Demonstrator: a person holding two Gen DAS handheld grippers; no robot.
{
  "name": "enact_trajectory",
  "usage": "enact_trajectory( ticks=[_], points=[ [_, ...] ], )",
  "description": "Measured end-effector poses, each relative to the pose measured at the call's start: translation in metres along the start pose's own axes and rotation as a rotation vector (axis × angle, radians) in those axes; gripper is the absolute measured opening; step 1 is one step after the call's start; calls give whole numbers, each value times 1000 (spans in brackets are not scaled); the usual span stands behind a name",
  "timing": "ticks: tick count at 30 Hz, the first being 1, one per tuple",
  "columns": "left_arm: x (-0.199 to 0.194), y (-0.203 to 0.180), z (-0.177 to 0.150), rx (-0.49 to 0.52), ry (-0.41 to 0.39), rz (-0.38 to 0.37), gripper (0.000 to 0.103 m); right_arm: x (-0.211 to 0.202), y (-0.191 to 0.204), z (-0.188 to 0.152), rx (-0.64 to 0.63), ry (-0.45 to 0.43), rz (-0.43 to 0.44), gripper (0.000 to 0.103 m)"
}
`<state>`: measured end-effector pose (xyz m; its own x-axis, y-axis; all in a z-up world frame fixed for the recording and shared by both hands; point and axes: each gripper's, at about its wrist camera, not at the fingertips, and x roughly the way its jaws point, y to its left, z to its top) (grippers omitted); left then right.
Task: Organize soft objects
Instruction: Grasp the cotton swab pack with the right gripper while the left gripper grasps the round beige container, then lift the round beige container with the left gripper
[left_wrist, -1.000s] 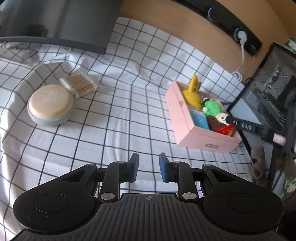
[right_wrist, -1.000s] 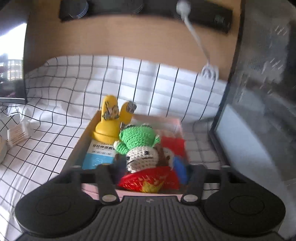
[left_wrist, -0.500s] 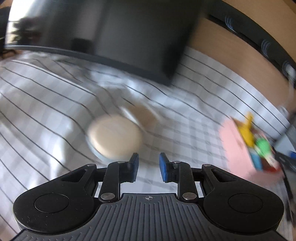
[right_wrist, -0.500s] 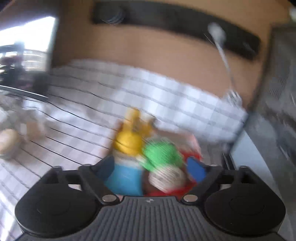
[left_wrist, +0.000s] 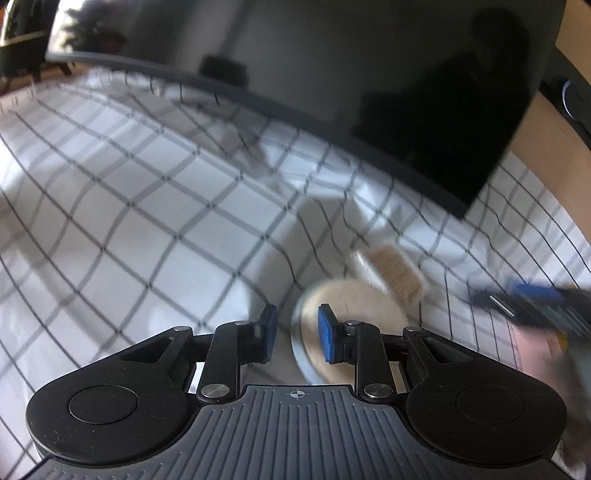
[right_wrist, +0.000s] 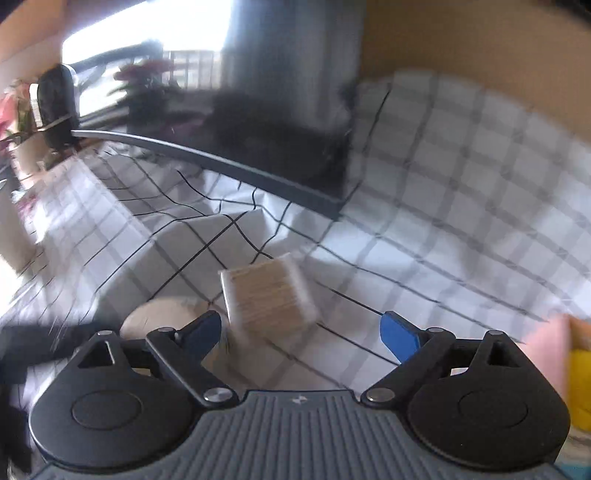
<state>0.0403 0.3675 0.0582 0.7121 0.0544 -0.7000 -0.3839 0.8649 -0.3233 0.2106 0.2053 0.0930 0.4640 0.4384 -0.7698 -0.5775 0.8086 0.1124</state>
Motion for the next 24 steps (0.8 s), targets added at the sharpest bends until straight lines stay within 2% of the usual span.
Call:
enact_trajectory(
  ticks=[6, 9, 11, 12, 15, 17, 19, 22, 24],
  points=[
    [-3, -3, -5, 41, 12, -37, 27, 75, 2, 28, 77, 85, -37, 93],
    [0, -2, -3, 35, 13, -51, 27, 80, -2, 25, 125, 98, 25, 92],
    [1, 0, -3, 17, 9, -70, 27, 74, -3, 18, 124, 118, 100, 84],
    [2, 2, -3, 8, 9, -82, 27, 70, -4, 13, 110, 125, 122, 82],
    [1, 6, -8, -1, 10, -134, 33, 47, -6, -7, 81, 136, 124, 79],
    [-2, 6, -15, 12, 12, -166, 39, 26, -7, -24, 62, 145, 123, 74],
    [-6, 6, -24, 19, 17, -208, 41, 5, -7, -44, 41, 156, 131, 72],
    [-15, 2, -39, 42, 70, -296, 41, -25, -14, -74, 35, 170, 136, 71],
    [-22, -7, -50, 90, 109, -327, 41, -47, -19, -96, 23, 163, 118, 71]
  ],
)
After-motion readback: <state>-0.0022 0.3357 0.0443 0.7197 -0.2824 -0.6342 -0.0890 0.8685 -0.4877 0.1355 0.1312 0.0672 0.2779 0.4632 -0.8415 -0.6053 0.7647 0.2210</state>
